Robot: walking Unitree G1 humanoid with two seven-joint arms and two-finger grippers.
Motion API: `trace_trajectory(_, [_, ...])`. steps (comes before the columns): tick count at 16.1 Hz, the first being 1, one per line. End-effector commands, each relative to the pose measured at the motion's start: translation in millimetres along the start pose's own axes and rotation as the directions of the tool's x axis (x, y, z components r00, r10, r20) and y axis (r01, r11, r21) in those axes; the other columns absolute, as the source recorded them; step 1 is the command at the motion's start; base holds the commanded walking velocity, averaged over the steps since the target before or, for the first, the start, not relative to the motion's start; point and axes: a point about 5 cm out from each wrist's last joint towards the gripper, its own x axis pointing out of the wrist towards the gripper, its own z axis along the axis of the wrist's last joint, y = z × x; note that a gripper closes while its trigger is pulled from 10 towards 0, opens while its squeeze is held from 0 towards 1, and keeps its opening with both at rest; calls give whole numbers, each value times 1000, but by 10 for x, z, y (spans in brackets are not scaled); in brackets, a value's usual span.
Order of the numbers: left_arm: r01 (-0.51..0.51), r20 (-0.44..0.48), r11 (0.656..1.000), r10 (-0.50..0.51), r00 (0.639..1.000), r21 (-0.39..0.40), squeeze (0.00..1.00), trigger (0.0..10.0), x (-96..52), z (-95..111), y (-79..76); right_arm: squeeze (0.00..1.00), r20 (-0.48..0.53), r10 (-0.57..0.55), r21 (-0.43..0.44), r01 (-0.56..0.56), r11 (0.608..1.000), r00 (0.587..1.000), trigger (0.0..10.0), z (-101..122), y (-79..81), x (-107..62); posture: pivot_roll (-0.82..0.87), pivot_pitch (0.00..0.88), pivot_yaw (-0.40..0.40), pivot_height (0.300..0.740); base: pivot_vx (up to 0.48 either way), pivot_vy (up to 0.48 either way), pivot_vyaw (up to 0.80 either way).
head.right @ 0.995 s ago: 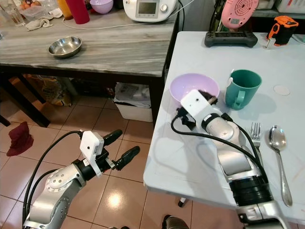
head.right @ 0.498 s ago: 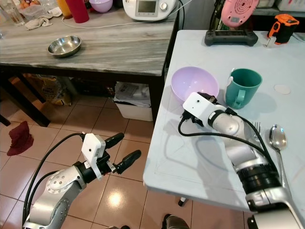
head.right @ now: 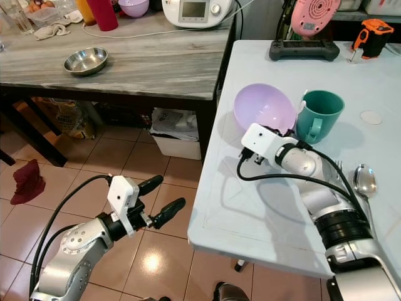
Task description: Setting the table
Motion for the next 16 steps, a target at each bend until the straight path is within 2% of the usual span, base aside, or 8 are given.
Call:
trace_trajectory(1, [-3, -2, 1000, 3, 1000, -3, 0, 10000, -43, -9, 38, 0, 9, -3, -27, 3, 1000, 1000, 0, 20, -30, 9, -220, 156, 100, 740, 0, 0, 0])
trace_trajectory(5, [-8, 21, 1000, 8, 1000, -10, 0, 10000, -24, 9, 54, 0, 11, -10, -37, 11, 999, 1000, 0, 2, -60, 11, -223, 150, 100, 740, 0, 0, 0])
trace_trajectory(9, [-26, 91, 999, 28, 995, -21, 0, 10000, 58, 196, 65, 0, 25, -24, -48, 25, 999, 999, 0, 16, -89, 23, -220, 137, 97, 740, 0, 0, 0])
trace_trajectory(12, [-27, 103, 999, 29, 994, -23, 0, 10000, 89, 236, 67, 0, 35, -29, -58, 31, 998, 999, 0, 33, -99, 37, -218, 132, 94, 740, 0, 0, 0])
trace_trajectory(14, [-54, 99, 998, 56, 994, -23, 0, 10000, 82, 231, 94, 0, 65, -57, -62, 61, 996, 996, 0, 96, -148, 40, -216, 128, 92, 740, 0, 0, 0])
trace_trajectory(16, [-139, 77, 990, 139, 987, -11, 0, 10000, 80, 203, 167, 0, 131, -99, -9, 101, 995, 987, 0, 222, -169, 45, -215, 120, 91, 740, 0, 0, 0])
